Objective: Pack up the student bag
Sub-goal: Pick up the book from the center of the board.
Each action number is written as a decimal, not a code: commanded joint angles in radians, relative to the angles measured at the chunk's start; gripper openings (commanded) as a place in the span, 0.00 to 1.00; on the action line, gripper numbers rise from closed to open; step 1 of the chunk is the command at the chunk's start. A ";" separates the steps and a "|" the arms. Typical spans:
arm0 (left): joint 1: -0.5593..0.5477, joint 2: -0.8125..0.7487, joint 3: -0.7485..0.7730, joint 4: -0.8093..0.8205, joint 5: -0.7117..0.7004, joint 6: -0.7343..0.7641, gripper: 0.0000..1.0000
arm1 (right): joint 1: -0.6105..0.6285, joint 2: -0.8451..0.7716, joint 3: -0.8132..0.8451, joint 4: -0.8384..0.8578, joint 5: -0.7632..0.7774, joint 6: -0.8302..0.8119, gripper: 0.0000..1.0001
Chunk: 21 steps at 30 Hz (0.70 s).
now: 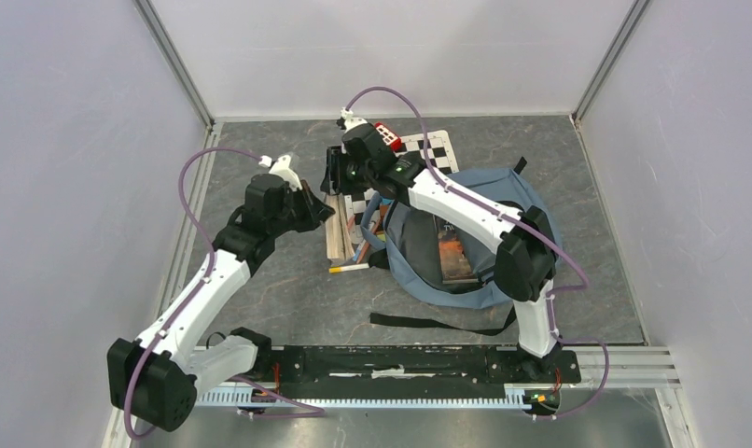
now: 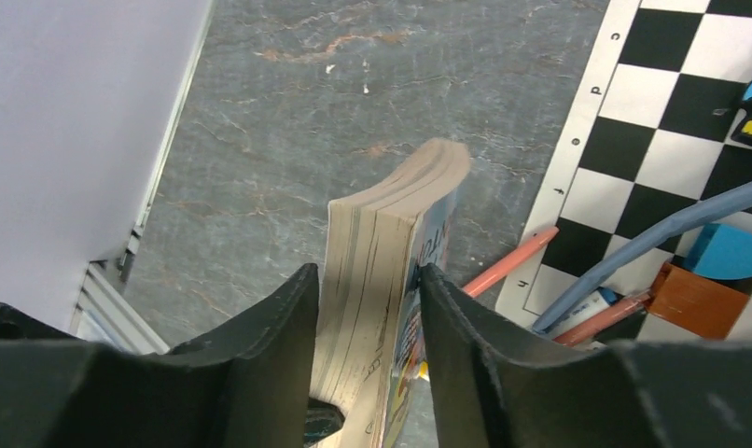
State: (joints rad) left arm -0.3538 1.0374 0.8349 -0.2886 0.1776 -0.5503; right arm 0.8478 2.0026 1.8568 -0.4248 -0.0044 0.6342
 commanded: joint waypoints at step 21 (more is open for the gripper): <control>0.002 -0.042 0.119 -0.093 0.141 -0.026 1.00 | -0.027 -0.245 -0.076 0.122 0.208 -0.230 0.00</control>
State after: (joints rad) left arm -0.3656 0.9691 0.8627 -0.3145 0.2520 -0.5541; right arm 0.8383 1.9537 1.7523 -0.4400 0.1158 0.5251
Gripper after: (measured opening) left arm 0.993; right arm 0.110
